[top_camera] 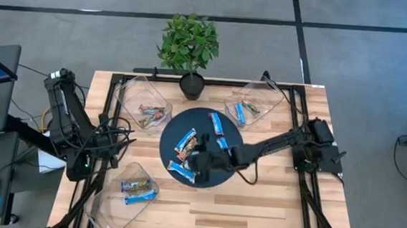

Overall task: Pick and place Granola Bars by type
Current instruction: Put the yellow granola bar into the top right bin

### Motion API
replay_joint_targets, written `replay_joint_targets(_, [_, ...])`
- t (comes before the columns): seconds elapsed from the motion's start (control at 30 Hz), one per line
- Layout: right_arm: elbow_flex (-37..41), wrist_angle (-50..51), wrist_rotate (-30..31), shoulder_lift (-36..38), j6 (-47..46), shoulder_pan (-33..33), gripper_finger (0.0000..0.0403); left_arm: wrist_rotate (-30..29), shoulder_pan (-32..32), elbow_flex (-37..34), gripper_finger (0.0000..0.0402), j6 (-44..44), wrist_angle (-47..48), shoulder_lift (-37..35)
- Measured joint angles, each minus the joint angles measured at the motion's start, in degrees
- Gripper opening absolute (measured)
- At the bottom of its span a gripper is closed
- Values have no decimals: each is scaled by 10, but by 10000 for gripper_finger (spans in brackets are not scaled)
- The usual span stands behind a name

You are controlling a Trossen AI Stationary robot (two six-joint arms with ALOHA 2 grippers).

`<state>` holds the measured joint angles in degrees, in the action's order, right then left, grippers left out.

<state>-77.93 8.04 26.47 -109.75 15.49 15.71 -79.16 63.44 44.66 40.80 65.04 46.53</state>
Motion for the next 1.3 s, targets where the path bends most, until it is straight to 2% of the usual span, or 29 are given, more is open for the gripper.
replay_joint_targets(0.2, [0,35,7,0,-2,-48,134,6,0,0,126,5,17,-1])
replay_joint_targets(0.47, [0,59,20,0,-27,-66,134,5,0,0,126,26,16,0])
replay_joint_targets(0.53, [0,70,-8,0,-21,-60,134,5,0,0,126,34,16,0])
replay_joint_targets(0.73, [0,82,-203,-2,5,-59,134,-1,0,-16,126,60,12,0])
replay_joint_targets(0.8, [0,82,-245,-2,8,-65,134,-8,0,-35,126,75,11,0])
replay_joint_targets(0.97, [0,72,-269,-2,16,-72,134,-33,0,-75,126,115,-4,0])
replay_joint_targets(1.1, [-2,51,-309,-22,17,-80,134,-38,0,-86,126,112,-25,0])
replay_joint_targets(1.17, [3,73,-311,-25,17,-83,134,-38,0,-88,126,108,-31,0])
replay_joint_targets(1.23, [-3,41,-310,-38,22,-84,134,-38,0,-89,126,108,-31,0])
replay_joint_targets(1.3, [1,52,-309,-45,26,-85,134,-41,0,-89,126,108,-31,0])
